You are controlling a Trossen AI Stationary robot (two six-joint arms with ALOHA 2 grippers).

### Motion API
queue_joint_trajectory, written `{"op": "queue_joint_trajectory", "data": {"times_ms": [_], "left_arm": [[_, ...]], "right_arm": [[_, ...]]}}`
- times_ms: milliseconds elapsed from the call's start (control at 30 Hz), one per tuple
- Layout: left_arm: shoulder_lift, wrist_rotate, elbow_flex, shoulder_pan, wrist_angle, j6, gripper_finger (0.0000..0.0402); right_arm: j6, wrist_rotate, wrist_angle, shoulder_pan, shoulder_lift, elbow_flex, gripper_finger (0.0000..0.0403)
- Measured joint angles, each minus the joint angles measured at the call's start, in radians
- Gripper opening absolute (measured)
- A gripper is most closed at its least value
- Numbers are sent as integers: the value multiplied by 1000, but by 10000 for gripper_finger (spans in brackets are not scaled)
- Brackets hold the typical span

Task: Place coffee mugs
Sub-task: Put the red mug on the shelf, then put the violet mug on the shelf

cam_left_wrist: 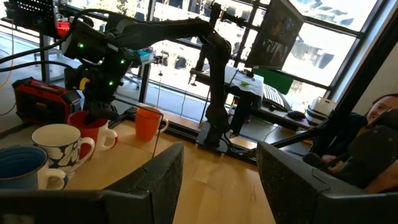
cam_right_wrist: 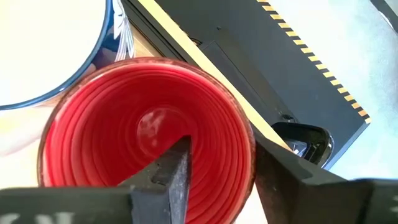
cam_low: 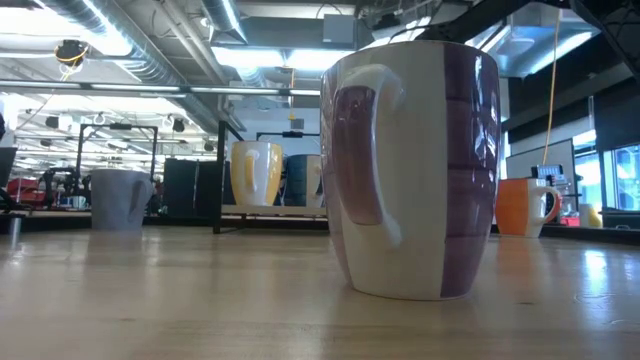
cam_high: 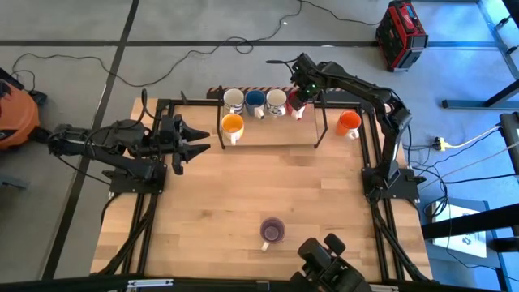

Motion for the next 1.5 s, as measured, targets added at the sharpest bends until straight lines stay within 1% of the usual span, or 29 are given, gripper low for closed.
{"op": "queue_joint_trajectory", "data": {"times_ms": [167, 267, 367, 500, 567, 633, 800, 967, 1033, 1133, 1200, 1300, 1400, 1500], "left_arm": [[0, 0, 0, 0, 0, 0, 196], [0, 0, 0, 0, 0, 0, 196], [0, 0, 0, 0, 0, 0, 196], [0, 0, 0, 0, 0, 0, 196], [0, 0, 0, 0, -8, 0, 196], [0, 0, 0, 0, -28, -1, 196], [0, 0, 0, 0, -60, 0, 196], [23, 1, 0, 0, -77, 1, 196], [48, 34, 0, 0, -78, 6, 196], [111, 120, 0, 0, -76, 23, 196], [163, 154, 0, -1, -76, 12, 196], [239, 182, 0, -8, -69, -31, 196], [311, 212, 10, -32, -50, -35, 196], [374, 217, 39, -64, -47, -69, 196]], "right_arm": [[-2, 2, -4, 0, -15, 2, 149], [-2, 0, -17, 0, -29, 34, 146], [-17, -2, -79, 1, -37, 101, 146], [-22, -12, -225, 23, -39, 217, 145], [-20, -15, -274, 49, -59, 257, 145], [-10, -27, -284, 92, -96, 280, 145], [33, -31, -288, 248, -210, 280, 145], [84, -31, -287, 451, -297, 280, 145], [105, -27, -283, 541, -319, 273, 145], [129, 4, -255, 683, -352, 241, 145], [146, 37, -214, 778, -371, 201, 145], [217, 88, -145, 911, -393, 129, 145], [298, 102, -105, 1026, -399, 64, 145], [376, 141, -56, 1137, -399, -4, 145]]}}
